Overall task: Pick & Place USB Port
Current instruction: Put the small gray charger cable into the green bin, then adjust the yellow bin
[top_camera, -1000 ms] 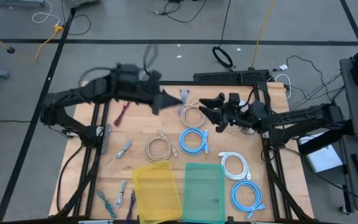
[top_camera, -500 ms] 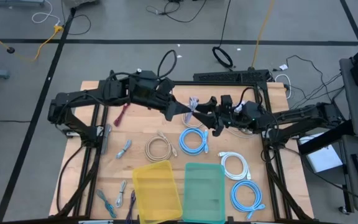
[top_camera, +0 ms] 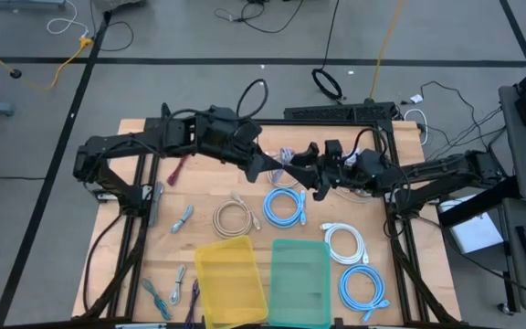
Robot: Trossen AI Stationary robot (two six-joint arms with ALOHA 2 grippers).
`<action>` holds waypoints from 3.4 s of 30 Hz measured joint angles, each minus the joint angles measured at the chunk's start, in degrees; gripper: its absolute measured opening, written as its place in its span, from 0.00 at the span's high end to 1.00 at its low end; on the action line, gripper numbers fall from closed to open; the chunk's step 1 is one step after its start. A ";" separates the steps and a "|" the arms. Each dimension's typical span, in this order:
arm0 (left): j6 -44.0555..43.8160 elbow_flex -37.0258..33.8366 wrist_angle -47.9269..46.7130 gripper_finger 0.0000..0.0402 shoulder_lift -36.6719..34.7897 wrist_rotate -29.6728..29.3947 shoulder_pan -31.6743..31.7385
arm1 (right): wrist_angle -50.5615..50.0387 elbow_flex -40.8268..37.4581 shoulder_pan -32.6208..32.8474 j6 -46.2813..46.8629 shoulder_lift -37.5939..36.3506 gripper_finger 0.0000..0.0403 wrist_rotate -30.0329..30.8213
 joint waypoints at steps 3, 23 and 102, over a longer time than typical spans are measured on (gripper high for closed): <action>0.04 0.03 0.72 0.99 0.27 0.82 0.00 | 0.05 0.00 0.00 0.02 0.00 0.68 -0.09; 11.07 -0.03 -38.30 0.87 -15.00 -24.08 10.81 | -28.36 0.00 9.76 31.60 -2.01 0.95 -10.33; -59.12 -0.03 -45.63 1.00 16.01 -29.36 -50.89 | -51.50 28.61 39.24 5.90 22.54 0.54 2.25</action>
